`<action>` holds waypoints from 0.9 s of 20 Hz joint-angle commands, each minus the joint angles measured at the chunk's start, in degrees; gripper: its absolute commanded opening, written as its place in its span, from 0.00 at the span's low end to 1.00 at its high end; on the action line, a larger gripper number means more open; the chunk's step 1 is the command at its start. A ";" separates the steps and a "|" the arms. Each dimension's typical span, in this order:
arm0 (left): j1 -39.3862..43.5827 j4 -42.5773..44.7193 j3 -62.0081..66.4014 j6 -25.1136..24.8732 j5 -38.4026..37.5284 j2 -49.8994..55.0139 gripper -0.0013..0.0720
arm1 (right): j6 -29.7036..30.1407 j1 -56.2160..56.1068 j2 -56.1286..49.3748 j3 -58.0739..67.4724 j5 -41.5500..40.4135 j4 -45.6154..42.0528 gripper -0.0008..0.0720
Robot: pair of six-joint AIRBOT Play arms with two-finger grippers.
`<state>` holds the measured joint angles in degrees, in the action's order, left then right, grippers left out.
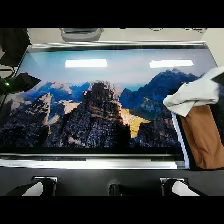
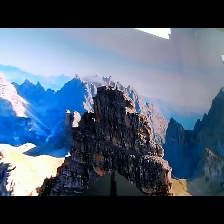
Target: Fold the shirts.
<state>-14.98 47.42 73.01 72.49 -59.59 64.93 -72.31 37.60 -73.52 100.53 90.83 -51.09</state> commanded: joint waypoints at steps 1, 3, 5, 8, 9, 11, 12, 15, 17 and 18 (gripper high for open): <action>-0.04 0.02 0.00 -0.76 0.37 0.02 0.06 | -1.29 7.76 0.09 4.55 5.86 -0.55 0.08; -0.04 0.02 -0.02 -0.76 0.70 0.02 0.06 | -3.17 12.11 0.13 5.31 6.40 -0.63 0.08; -0.04 0.02 -0.02 -0.79 0.68 0.02 0.06 | -4.00 15.67 0.13 5.29 8.28 -0.83 0.08; -0.04 0.00 -0.02 -1.66 0.72 0.02 0.06 | -4.46 17.97 0.13 5.27 14.38 -10.75 0.08; -0.04 0.00 -0.02 -1.66 0.72 0.02 0.06 | -4.48 17.79 0.28 4.98 15.23 -16.35 0.08; -0.04 0.00 -0.02 -1.66 0.70 0.02 0.06 | -4.48 17.84 2.10 1.75 15.21 -20.09 0.08; -0.04 0.00 -0.02 -1.95 0.72 0.02 0.06 | -4.09 17.84 3.48 -1.29 15.23 -21.97 0.08; -0.04 0.00 -0.02 -2.05 0.70 0.02 0.06 | 1.07 17.86 9.40 -16.44 15.23 -30.71 0.08; -0.02 -0.35 0.00 -2.01 0.76 0.02 0.06 | 4.52 17.92 14.12 -27.87 15.32 -40.63 0.09; -0.02 -1.33 -0.02 -1.99 1.09 0.02 0.06 | 4.61 17.90 15.82 -32.37 14.88 -43.23 0.09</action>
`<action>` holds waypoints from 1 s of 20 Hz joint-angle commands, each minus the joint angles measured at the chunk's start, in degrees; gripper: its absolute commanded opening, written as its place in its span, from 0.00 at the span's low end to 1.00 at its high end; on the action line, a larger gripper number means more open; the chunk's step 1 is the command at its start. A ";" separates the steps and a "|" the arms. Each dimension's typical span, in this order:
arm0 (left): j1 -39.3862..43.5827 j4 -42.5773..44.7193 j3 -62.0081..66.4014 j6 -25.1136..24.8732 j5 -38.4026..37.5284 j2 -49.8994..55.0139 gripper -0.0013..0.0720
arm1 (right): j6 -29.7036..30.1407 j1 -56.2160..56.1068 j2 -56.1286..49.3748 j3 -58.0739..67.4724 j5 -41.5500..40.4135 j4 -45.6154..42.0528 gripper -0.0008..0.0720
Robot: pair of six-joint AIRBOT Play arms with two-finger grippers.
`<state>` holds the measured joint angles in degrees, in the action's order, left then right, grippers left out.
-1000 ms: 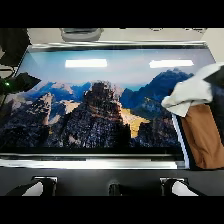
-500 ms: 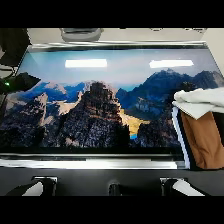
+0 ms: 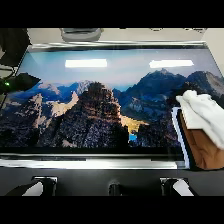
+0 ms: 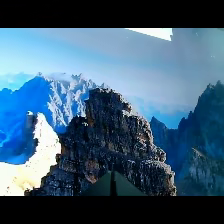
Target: Fold the shirts.
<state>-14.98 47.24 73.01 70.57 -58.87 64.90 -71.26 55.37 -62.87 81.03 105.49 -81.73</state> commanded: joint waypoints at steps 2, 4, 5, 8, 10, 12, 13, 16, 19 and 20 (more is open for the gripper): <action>0.92 -2.23 0.00 -0.09 2.45 0.04 0.06 | 2.99 0.13 7.32 -20.50 -4.81 -11.06 0.09; 2.16 -2.21 0.00 -0.09 3.72 0.04 0.06 | 2.89 0.13 7.85 -25.49 -8.04 -9.01 0.09; 2.69 -2.21 0.00 -0.09 3.67 0.04 0.06 | 2.89 0.13 7.85 -26.45 -9.60 -9.27 0.12; 3.50 -2.32 0.02 -0.02 3.30 -0.02 0.06 | 7.80 0.11 7.82 -24.30 -14.58 -12.17 0.91; 3.69 -5.31 1.42 0.50 0.04 -0.48 0.06 | 11.74 0.11 7.82 -18.51 -17.09 -14.03 0.95; 4.94 -5.62 5.11 -0.09 -1.33 -1.51 0.06 | 12.57 0.00 7.82 -9.40 -25.49 -12.98 0.95; 5.70 -5.18 8.11 -0.63 -0.85 -1.84 0.06 | 12.57 0.00 7.82 -4.35 -31.41 -9.33 0.94; 10.99 12.52 18.73 5.05 5.03 -1.14 0.05 | 14.36 -0.48 7.82 7.32 -48.96 16.04 0.93; 18.36 42.77 23.45 20.24 1.99 2.62 0.05 | 16.33 -12.09 7.50 9.05 -46.75 27.63 0.92; 19.74 47.36 23.45 22.82 -2.29 4.52 0.06 | 15.85 -18.45 6.71 8.74 -41.83 25.00 0.92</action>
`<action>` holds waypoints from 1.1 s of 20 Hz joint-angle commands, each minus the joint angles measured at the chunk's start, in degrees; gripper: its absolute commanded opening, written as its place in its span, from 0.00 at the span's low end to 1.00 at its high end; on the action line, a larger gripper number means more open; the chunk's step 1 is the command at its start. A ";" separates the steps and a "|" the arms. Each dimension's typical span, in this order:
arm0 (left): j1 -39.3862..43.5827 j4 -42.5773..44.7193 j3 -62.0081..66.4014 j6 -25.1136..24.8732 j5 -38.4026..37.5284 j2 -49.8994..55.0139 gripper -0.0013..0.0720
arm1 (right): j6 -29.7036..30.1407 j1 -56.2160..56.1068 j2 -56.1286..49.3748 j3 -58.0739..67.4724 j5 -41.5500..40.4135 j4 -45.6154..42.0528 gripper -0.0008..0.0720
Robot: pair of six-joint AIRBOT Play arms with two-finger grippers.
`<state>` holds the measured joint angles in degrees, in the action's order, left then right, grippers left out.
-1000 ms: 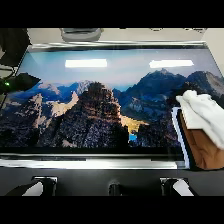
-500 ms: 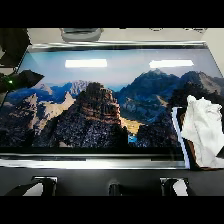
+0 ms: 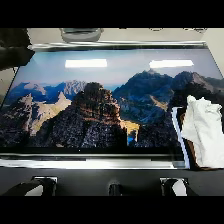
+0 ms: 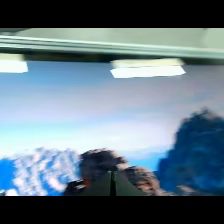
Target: Fold the shirts.
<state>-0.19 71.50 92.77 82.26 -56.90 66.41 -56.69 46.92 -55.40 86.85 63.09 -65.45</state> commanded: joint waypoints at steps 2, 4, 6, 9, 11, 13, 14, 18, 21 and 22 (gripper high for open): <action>5.66 22.91 2.78 12.04 -16.31 7.26 0.29 | -2.49 -25.03 -3.28 0.26 9.09 -0.57 0.92; 5.68 17.94 -2.78 12.74 -26.16 9.77 0.75 | -9.33 -39.01 -6.29 -5.14 14.56 -10.75 0.94; 6.21 9.92 -13.44 10.32 -26.18 8.35 0.76 | -14.75 -47.34 -9.68 -11.21 16.06 -13.05 0.94; 7.43 10.05 -28.55 15.85 -17.27 0.61 0.75 | -16.41 -52.11 -14.14 -14.97 17.03 -11.54 0.93; 7.39 12.48 -33.68 19.98 -10.99 -4.46 0.75 | -17.99 -52.94 -14.80 -14.97 16.65 -11.43 0.93; 7.34 12.72 -33.64 19.76 -9.33 -5.75 0.75 | -17.92 -52.94 -14.73 -14.97 16.46 -11.65 0.93; 7.37 12.68 -33.33 19.78 -9.22 -5.75 0.75 | -17.94 -52.94 -14.73 -14.97 16.46 -11.78 0.93; 7.37 12.68 -33.27 19.80 -9.22 -5.49 0.75 | -17.92 -52.94 -14.73 -14.97 16.48 -11.76 0.93; 7.37 12.68 -33.27 19.78 -9.22 -5.46 0.75 | -17.94 -52.94 -14.73 -14.97 16.48 -11.76 0.93; 7.37 12.68 -33.27 19.78 -9.22 -5.46 0.75 | -17.94 -52.94 -14.73 -14.97 16.48 -11.76 0.93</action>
